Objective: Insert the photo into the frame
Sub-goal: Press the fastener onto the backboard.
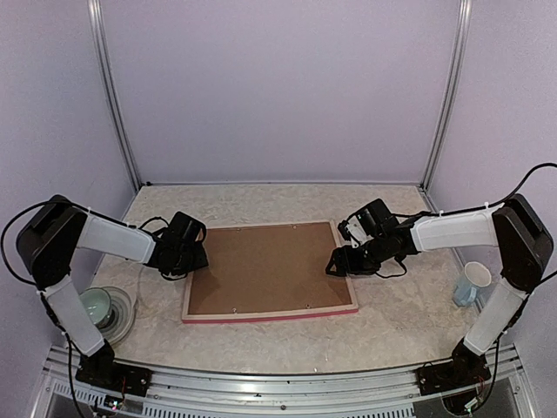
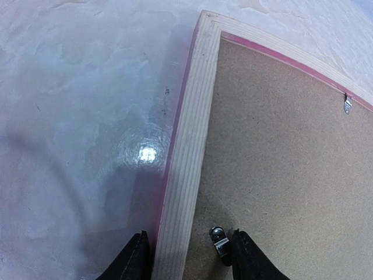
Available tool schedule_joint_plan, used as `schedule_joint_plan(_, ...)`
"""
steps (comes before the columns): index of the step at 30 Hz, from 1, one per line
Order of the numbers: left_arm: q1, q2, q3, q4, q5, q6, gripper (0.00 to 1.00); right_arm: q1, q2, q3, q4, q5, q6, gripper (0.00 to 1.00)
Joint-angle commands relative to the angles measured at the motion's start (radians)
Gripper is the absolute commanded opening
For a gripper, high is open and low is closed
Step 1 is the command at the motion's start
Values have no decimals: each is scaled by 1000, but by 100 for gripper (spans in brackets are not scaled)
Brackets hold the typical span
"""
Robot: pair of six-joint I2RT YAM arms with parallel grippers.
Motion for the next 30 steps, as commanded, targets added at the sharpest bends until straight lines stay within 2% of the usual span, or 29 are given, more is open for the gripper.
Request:
schedule_joint_plan(1, 8, 11, -40, -50, 4, -1, 44, 10, -9, 19, -25, 19, -12, 71)
schedule_joint_plan(9, 17, -1, -60, -38, 5, -1, 31, 10, -9, 14, -27, 21, -10, 71)
schedule_joint_plan(23, 30, -3, -70, -24, 15, 0, 30, 10, -13, 13, -29, 23, -7, 71)
schedule_joint_plan(30, 30, -48, -77, -25, 12, -1, 36, 10, -15, 17, -34, 30, -7, 72)
